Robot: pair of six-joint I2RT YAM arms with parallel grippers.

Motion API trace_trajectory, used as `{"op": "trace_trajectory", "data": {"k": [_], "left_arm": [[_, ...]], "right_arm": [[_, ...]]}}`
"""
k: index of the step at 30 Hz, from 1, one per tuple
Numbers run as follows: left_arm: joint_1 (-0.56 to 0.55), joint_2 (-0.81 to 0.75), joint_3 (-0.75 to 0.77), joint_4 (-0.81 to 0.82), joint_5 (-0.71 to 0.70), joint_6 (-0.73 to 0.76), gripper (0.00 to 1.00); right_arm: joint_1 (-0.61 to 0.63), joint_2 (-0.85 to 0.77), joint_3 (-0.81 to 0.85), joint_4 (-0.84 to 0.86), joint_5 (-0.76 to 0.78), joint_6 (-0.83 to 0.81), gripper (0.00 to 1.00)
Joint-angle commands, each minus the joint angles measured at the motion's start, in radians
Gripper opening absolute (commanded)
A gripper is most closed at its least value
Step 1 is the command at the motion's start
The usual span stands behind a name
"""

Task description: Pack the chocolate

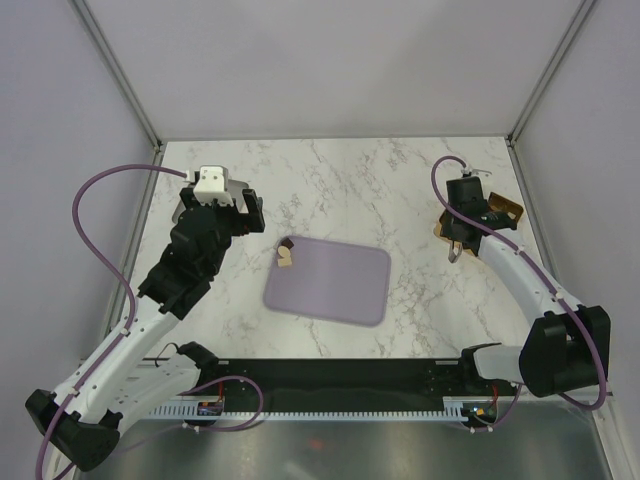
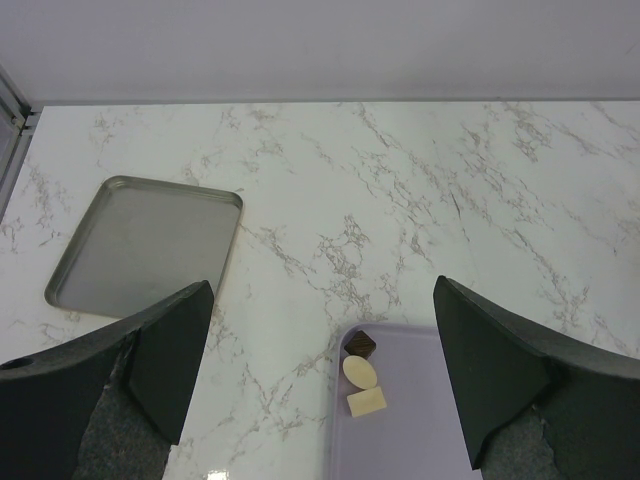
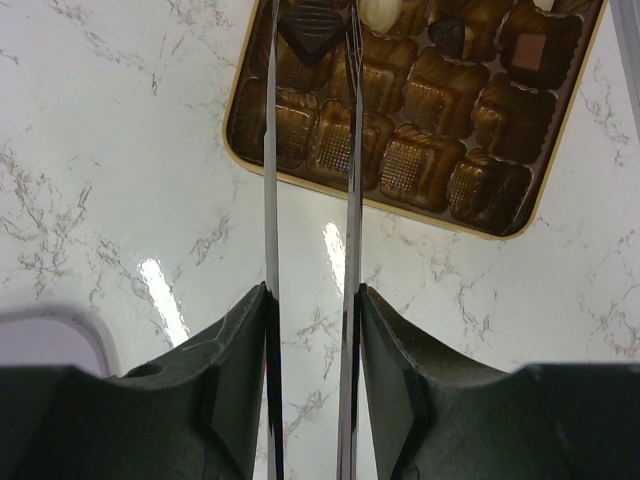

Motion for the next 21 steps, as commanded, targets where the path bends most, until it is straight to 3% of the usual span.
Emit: {"op": "trace_trajectory", "data": {"k": [1,21], "left_arm": [[0.002,-0.007,0.023,0.018,-0.021,0.027,1.00],[0.002,-0.009,0.021,0.020,-0.024,0.027,1.00]], "right_arm": [[-0.005,0.002,0.027,0.048,-0.009,-0.010,0.47],[-0.005,-0.040,0.073,0.024,-0.005,-0.021,0.50]]}}
